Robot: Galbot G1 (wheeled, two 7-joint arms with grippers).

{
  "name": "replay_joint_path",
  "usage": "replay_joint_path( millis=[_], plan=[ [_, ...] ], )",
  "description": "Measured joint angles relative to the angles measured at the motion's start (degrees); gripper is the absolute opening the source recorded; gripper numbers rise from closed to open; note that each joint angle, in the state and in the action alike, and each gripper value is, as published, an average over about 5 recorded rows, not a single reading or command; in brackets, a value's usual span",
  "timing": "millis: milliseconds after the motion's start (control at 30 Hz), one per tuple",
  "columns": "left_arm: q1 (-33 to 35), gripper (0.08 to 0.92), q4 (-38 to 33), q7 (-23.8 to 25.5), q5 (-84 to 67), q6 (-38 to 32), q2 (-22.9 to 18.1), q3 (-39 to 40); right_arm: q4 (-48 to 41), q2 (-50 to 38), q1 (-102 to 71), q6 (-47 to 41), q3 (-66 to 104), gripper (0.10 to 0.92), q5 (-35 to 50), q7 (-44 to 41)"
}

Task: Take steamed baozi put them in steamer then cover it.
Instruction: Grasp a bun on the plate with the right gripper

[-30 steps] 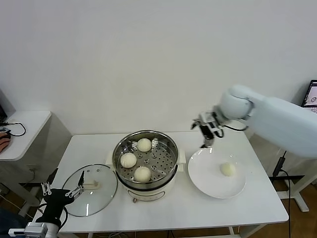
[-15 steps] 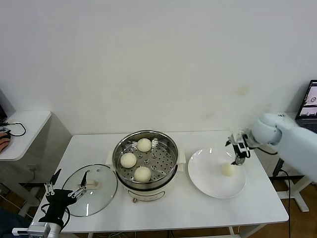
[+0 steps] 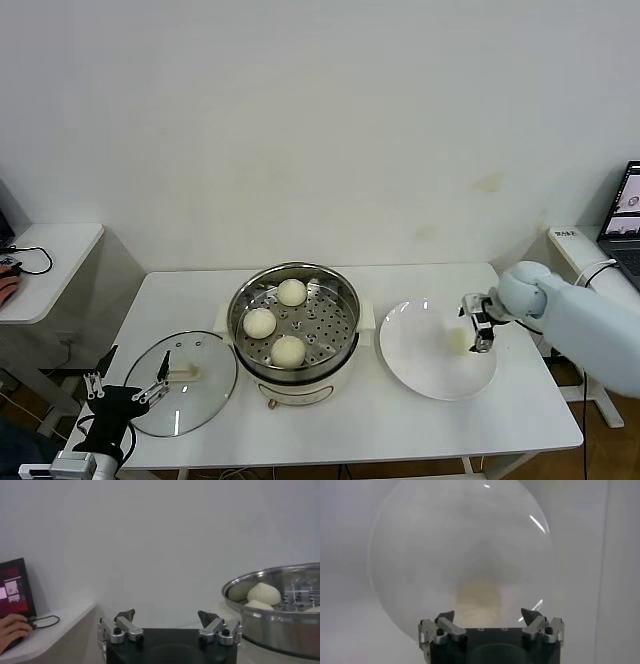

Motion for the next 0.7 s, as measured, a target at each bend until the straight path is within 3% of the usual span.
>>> replay_joint_path(
  millis=[367,700],
  plan=[
    [-0.1,0.823,0.0,0.1,0.6,0.1,-0.5,0.3,-4.6,3.2,-3.0,0.4,2.4,0.798,-2.3,0.5],
    [0.0,0.823,0.0,0.1,0.7,0.1,-0.7,0.3,-5.7,3.8,-3.6,0.3,3.7,0.65,-2.9,0.3]
  ],
)
